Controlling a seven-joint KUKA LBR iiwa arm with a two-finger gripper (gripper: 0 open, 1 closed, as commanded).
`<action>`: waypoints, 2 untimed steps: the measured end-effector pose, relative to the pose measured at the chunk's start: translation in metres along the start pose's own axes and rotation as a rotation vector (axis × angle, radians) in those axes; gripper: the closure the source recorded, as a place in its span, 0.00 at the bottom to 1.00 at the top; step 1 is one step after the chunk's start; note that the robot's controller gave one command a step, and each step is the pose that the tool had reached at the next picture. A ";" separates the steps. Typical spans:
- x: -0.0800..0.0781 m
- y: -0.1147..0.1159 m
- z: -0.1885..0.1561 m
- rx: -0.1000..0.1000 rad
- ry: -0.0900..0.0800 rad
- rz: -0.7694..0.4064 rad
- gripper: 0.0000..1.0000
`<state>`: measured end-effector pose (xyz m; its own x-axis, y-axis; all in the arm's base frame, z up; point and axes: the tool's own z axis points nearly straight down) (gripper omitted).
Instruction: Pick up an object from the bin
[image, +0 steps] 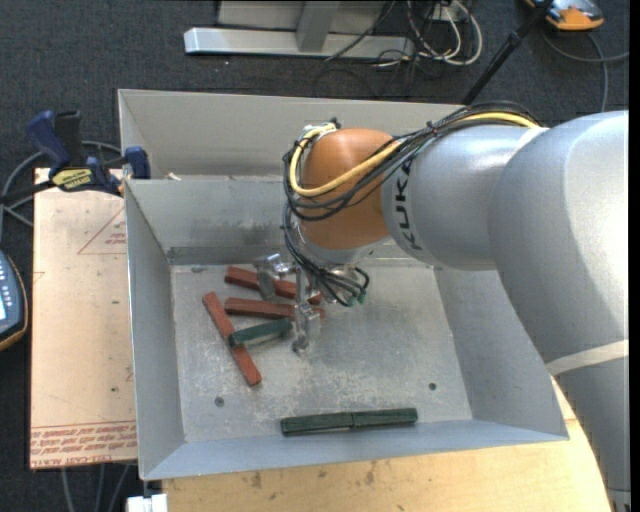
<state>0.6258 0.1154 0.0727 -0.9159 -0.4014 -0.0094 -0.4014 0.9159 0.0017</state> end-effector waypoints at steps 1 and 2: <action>-0.007 0.014 0.000 0.002 0.001 -0.041 0.00; -0.007 0.014 0.000 0.001 0.001 -0.040 1.00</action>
Offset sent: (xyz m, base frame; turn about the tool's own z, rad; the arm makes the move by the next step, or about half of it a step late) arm -0.0012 0.0148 -0.0027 -0.0436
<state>0.6269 0.1314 0.0730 -0.8990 -0.4379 -0.0088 -0.4379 0.8990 0.0007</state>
